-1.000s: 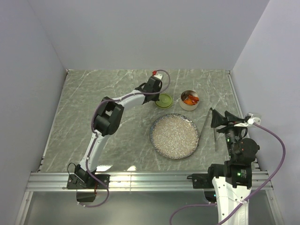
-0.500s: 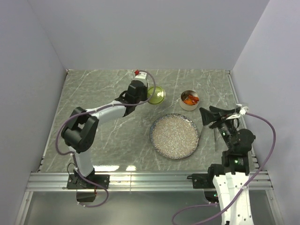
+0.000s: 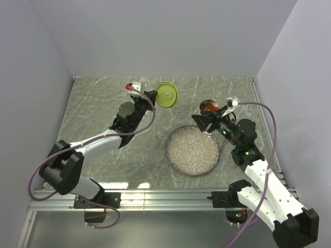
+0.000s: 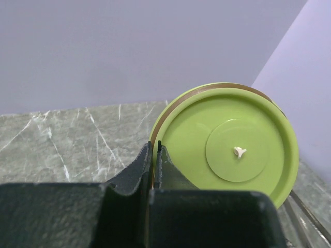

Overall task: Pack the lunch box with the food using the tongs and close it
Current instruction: Pass the lid of the lunch box from the left arm to the right

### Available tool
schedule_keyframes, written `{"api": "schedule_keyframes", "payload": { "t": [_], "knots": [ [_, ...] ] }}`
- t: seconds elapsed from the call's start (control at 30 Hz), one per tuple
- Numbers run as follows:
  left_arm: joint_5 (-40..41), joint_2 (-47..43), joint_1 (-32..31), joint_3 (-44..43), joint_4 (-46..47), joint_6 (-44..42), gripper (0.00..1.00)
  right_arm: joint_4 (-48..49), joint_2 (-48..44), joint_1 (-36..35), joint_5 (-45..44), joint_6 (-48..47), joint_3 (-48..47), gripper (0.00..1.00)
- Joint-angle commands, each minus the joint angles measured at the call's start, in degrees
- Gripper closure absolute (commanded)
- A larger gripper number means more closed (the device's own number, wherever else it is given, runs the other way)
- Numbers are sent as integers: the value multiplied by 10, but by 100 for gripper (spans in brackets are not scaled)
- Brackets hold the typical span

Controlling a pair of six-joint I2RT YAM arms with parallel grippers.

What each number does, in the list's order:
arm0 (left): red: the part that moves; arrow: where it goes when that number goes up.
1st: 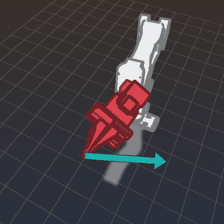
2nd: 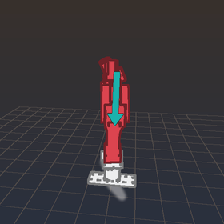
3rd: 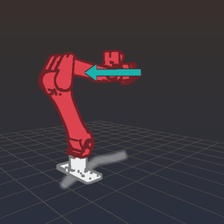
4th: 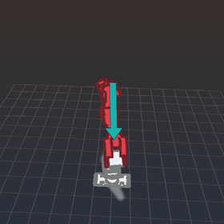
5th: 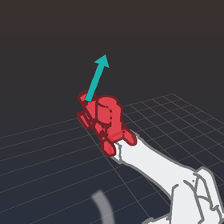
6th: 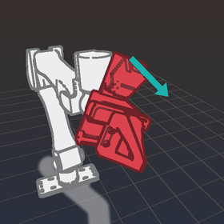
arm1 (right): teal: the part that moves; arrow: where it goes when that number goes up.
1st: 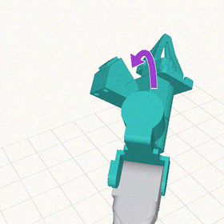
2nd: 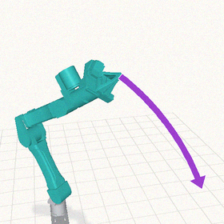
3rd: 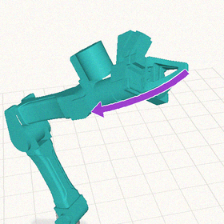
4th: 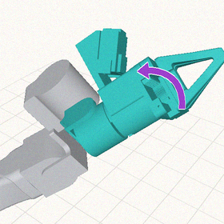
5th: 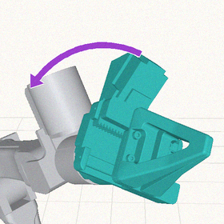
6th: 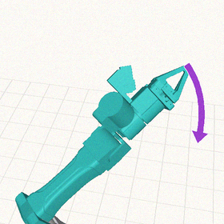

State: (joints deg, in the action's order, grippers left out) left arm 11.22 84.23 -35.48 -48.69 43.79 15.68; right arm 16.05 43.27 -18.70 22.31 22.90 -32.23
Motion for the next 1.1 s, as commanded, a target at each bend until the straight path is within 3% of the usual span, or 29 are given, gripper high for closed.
{"api": "schedule_keyframes", "payload": {
  "t": [0.0, 0.33, 0.73, 0.93, 1.07],
  "knots": [
    [-7, -42, -9, 28, 85, 8, 100, 78, 31, -20, -14, -3, -46, 36],
    [30, -86, -61, 69, 108, 0, 100, 149, 98, -66, -9, -2, -71, 36],
    [50, -66, -103, 48, 106, -26, 100, 135, 157, -95, -13, -38, -111, 37],
    [25, -70, -105, 40, 87, -19, 100, 104, 197, -104, -6, -85, -136, 70],
    [19, -71, -105, -3, 14, -12, 100, 81, 213, -106, -23, -130, -142, 94]
  ]
}}
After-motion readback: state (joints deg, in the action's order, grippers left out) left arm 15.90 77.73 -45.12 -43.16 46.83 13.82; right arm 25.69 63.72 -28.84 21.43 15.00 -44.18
